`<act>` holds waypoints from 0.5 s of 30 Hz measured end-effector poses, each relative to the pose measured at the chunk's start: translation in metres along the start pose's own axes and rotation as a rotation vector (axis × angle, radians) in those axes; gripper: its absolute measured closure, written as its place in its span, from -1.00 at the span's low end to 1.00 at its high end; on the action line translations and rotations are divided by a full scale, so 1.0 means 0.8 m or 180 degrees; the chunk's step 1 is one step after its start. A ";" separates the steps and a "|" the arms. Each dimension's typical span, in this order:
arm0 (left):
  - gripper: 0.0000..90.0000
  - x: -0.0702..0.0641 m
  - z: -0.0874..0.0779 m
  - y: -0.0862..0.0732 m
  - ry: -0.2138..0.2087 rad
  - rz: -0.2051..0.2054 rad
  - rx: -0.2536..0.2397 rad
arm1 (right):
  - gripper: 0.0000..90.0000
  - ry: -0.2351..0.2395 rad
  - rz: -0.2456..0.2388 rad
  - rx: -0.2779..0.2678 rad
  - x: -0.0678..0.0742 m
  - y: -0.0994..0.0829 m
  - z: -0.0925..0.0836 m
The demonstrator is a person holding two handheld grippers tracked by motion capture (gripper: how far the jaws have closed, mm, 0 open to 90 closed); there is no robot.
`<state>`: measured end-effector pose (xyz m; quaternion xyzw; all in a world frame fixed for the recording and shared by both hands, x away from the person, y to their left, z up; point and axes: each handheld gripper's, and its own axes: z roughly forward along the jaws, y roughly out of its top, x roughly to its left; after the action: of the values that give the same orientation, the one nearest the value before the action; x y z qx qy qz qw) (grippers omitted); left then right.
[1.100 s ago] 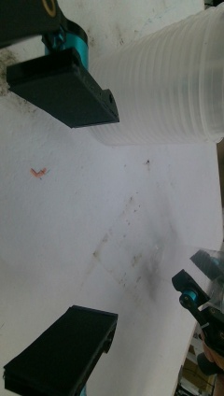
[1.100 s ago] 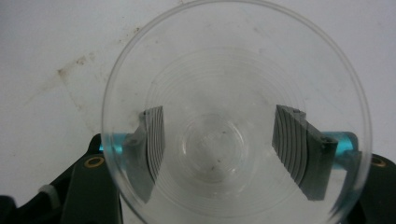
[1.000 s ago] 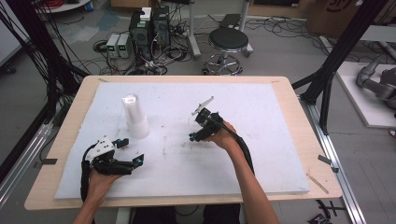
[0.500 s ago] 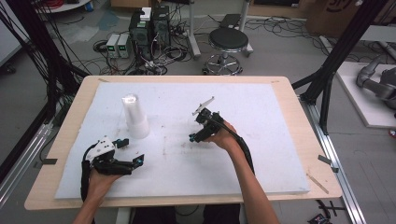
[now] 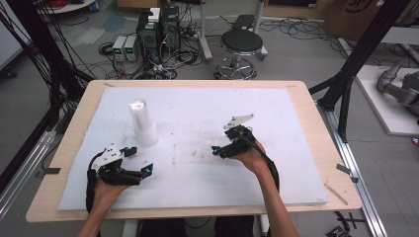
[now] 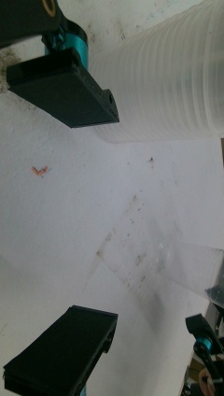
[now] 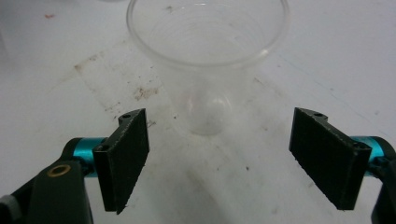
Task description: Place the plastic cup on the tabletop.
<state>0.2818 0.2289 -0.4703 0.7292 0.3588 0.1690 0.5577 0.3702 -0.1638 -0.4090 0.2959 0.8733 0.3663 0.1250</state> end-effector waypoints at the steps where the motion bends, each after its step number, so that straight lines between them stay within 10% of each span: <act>1: -0.87 0.000 0.000 0.000 0.0000 0.0000 0.0000 | -0.55 0.0000 0.0000 0.0000 0.000 0.000 0.000; 15: -0.87 0.001 0.001 0.000 -0.0010 -0.0037 0.0015 | -0.56 -0.0400 0.0397 -0.0944 -0.006 -0.106 -0.057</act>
<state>0.2830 0.2292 -0.4705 0.7287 0.3625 0.1637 0.5575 0.3180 -0.2400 -0.4377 0.3502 0.7801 0.4789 0.1987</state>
